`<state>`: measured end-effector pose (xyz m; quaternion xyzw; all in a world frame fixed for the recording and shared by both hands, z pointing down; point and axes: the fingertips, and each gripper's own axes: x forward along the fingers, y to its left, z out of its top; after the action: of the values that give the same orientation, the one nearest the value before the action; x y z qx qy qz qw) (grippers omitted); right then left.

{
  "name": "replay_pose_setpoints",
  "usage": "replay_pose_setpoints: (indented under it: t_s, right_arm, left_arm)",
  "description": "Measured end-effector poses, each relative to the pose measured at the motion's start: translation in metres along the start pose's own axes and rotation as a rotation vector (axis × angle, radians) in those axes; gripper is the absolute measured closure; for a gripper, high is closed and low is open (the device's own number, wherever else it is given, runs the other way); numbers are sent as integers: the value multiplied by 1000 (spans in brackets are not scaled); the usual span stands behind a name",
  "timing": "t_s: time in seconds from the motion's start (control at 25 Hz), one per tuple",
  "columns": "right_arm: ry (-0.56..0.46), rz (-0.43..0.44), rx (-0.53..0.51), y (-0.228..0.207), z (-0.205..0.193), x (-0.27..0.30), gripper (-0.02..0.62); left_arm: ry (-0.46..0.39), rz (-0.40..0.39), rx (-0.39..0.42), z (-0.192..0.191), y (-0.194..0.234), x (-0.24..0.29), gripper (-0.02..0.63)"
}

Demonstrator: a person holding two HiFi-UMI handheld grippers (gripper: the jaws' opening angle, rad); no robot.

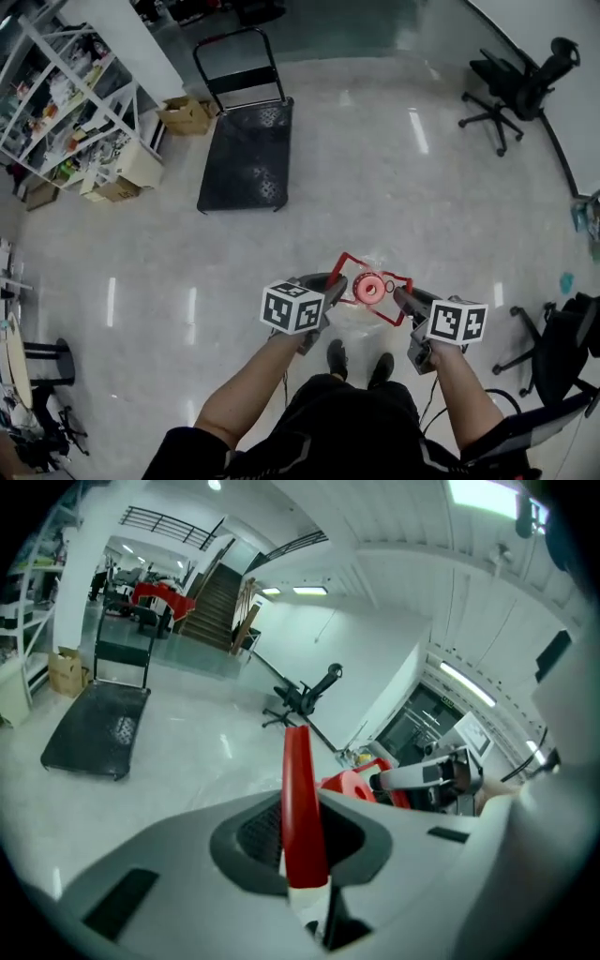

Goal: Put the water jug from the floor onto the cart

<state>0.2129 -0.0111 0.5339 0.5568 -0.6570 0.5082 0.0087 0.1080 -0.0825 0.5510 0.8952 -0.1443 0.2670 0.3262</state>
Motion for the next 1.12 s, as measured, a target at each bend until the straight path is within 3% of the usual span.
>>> replay_pose_setpoints:
  t_s: [0.2,0.48,0.76,1.12]
  right_arm:
    - [-61,70,-74,73,67,10,509]
    - [-68,122,-143,129,121,53,509]
    - [-41,202,-159,164,175,108,508]
    - [77,338,-226,199,266,215,508]
  left_arm:
    - [-119,17,32,77,11,-56,566]
    - [-225,43,41,136,55,-94,565]
    - [-272,108,31,188,106,-110,563]
    - [-363,226,-123,259,204,-122,563]
